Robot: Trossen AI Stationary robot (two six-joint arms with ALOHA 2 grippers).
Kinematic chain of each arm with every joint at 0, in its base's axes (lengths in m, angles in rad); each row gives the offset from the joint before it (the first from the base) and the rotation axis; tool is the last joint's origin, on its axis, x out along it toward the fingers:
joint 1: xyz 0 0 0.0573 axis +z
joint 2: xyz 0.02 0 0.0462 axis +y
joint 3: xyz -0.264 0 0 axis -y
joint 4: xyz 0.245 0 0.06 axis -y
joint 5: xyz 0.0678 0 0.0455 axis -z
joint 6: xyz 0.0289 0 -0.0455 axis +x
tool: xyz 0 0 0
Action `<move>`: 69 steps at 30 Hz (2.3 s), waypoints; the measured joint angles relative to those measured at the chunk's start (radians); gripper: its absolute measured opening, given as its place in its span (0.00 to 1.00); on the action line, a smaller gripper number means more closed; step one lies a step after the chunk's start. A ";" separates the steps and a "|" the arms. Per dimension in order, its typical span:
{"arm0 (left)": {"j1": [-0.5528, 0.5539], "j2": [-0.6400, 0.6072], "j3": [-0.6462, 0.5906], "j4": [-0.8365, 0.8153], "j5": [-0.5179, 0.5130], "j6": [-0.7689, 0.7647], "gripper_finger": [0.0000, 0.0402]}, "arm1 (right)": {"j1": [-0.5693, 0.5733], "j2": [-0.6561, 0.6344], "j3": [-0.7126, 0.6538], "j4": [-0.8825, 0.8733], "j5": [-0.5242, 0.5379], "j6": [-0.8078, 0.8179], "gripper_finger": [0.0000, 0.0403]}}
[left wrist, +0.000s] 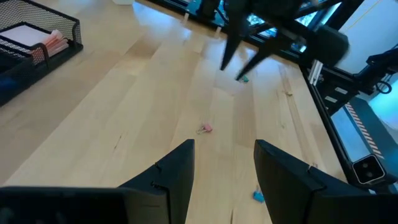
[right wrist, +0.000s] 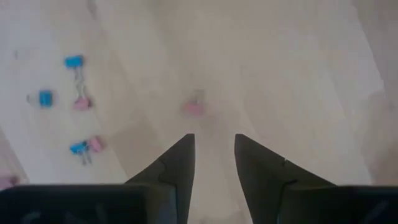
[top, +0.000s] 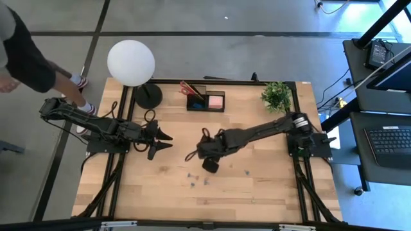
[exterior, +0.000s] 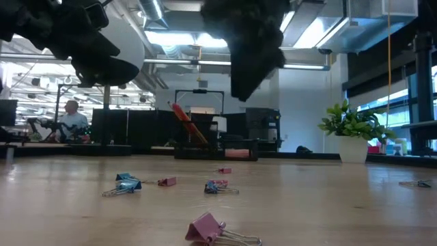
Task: Pick and place office supplies into organizer
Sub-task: Put the pink binder clip into the black desk organizer
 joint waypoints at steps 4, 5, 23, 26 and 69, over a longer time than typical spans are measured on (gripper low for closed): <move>0.000 0.000 0.000 0.003 0.000 0.000 0.40 | -0.032 -0.024 -0.054 0.020 -0.063 0.204 0.29; 0.000 0.000 0.000 0.004 0.000 0.000 0.40 | -0.038 -0.022 -0.058 0.027 -0.082 0.271 0.29; 0.000 0.000 0.000 0.007 0.001 -0.034 0.40 | -0.030 -0.013 -0.091 0.187 -0.105 0.242 0.29; 0.000 0.000 0.000 0.007 0.001 -0.035 0.40 | -0.030 -0.013 -0.091 0.188 -0.104 0.242 0.29; 0.000 0.000 0.000 -0.007 -0.007 -0.034 0.40 | -0.022 0.136 -0.091 0.199 -0.187 0.219 0.56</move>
